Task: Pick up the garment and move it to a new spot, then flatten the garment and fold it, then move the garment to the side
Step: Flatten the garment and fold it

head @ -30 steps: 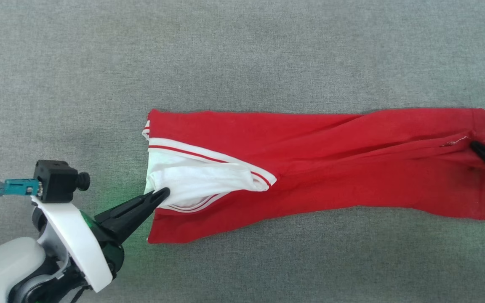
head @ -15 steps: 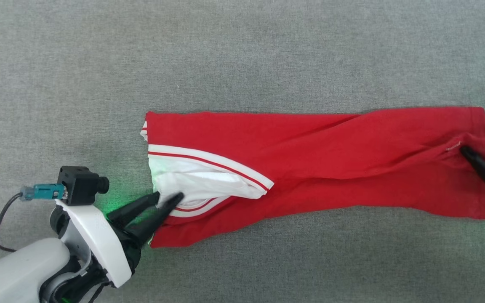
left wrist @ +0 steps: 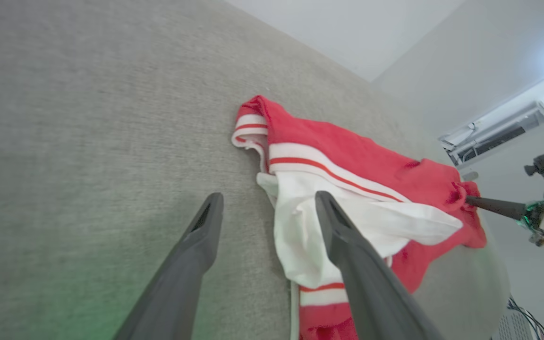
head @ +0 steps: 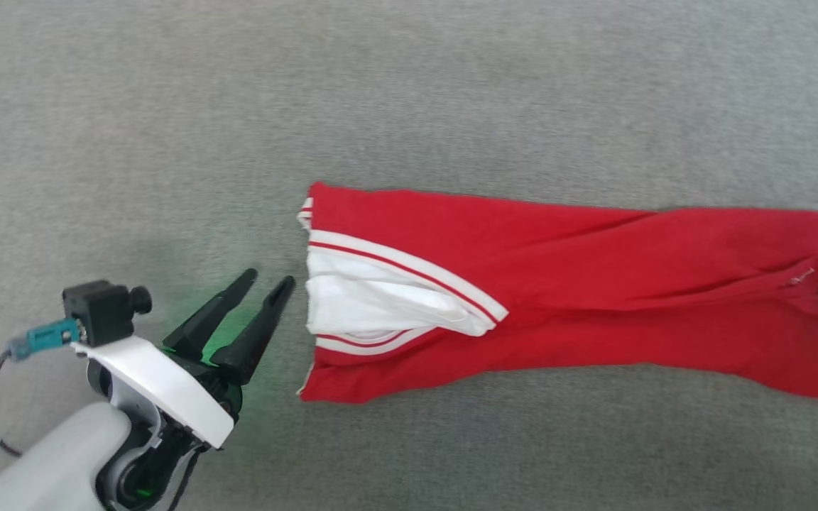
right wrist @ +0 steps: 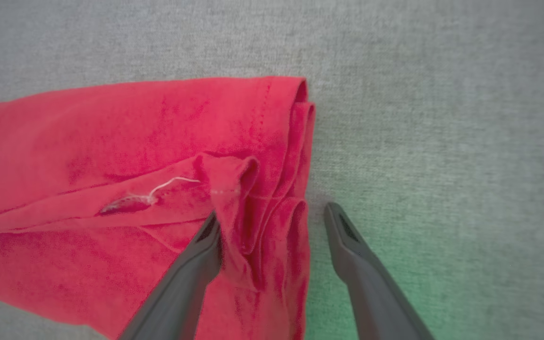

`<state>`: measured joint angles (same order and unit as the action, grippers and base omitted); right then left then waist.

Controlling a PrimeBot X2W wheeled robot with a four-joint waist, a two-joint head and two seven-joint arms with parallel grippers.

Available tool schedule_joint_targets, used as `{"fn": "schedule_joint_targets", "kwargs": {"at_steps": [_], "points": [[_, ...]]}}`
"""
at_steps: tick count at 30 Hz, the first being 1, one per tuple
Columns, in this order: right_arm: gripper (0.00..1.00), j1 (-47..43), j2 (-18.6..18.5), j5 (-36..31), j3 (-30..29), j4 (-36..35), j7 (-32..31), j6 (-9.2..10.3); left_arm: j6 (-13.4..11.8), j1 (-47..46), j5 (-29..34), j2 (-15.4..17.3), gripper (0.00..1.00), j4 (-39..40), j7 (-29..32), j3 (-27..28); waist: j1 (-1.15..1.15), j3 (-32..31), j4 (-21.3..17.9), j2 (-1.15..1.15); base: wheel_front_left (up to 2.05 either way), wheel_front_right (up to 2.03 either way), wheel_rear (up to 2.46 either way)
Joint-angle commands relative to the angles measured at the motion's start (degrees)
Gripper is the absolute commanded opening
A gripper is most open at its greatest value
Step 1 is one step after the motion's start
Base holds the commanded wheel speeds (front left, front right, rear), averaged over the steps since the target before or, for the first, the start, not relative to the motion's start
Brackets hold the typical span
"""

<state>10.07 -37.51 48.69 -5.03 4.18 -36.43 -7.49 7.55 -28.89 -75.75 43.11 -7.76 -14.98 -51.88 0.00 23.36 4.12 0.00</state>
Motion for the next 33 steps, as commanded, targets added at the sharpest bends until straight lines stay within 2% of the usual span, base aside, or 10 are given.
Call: {"fn": "schedule_joint_targets", "kwargs": {"at_steps": [1,8,12,23,24,25,26,28,29,33], "points": [[1.0,0.5,0.4,0.3,-0.3,1.0,-0.5,0.01,-0.2,2.2,2.1,-1.9,1.0,-1.1,-0.2,2.9,0.0,-0.4,1.4,0.0,0.0,0.0,0.0],[1.0,1.4,2.3,0.0,1.1,5.6,-2.9,0.0,-0.2,10.2,16.8,-12.4,1.0,-8.0,-0.2,18.4,0.0,-1.0,3.6,0.0,0.0,0.0,0.0],[1.0,2.2,3.5,-0.4,2.6,7.1,-3.7,-0.16,-0.2,13.8,31.5,-18.3,1.0,-9.4,-0.2,29.3,0.0,-1.7,3.8,0.0,0.0,0.0,0.0],[1.0,3.5,4.2,-0.5,5.0,8.8,-4.4,-0.19,-0.2,19.8,61.5,-28.5,1.0,3.0,-0.2,45.6,0.0,-2.2,3.4,0.0,0.0,0.0,0.0],[0.91,3.5,4.2,-0.3,5.2,8.9,-4.4,-0.19,-0.2,20.1,62.1,-29.3,1.0,3.9,-0.2,46.0,0.0,-2.2,3.4,0.0,0.0,0.0,0.0],[0.72,3.6,4.2,-0.2,5.4,9.0,-4.6,-0.19,-0.2,20.6,63.3,-29.5,1.0,4.5,-0.2,46.1,0.0,-2.2,3.3,0.0,0.0,0.0,0.0],[0.72,3.6,4.2,-0.2,5.4,9.0,-4.6,-0.19,-0.2,20.6,63.3,-29.5,1.0,4.5,-0.2,46.1,0.0,-2.2,3.3,0.0,0.0,0.0,0.0],[0.11,3.8,4.3,0.0,5.7,9.2,-5.0,-0.19,-0.2,20.8,64.7,-29.9,1.0,5.7,-0.2,46.4,0.0,-2.1,3.3,0.0,0.0,0.0,0.0],[0.0,3.8,4.2,0.1,5.7,9.3,-5.0,-0.19,-0.2,21.0,65.2,-29.9,1.0,6.0,-0.2,46.3,0.0,-2.0,3.3,0.0,0.0,0.0,0.0],[0.0,4.1,3.8,0.4,5.6,9.4,-5.4,-0.12,-0.2,20.9,66.3,-30.1,1.0,6.6,-0.2,46.7,0.0,-1.8,3.2,0.0,0.0,0.0,0.0]]}}
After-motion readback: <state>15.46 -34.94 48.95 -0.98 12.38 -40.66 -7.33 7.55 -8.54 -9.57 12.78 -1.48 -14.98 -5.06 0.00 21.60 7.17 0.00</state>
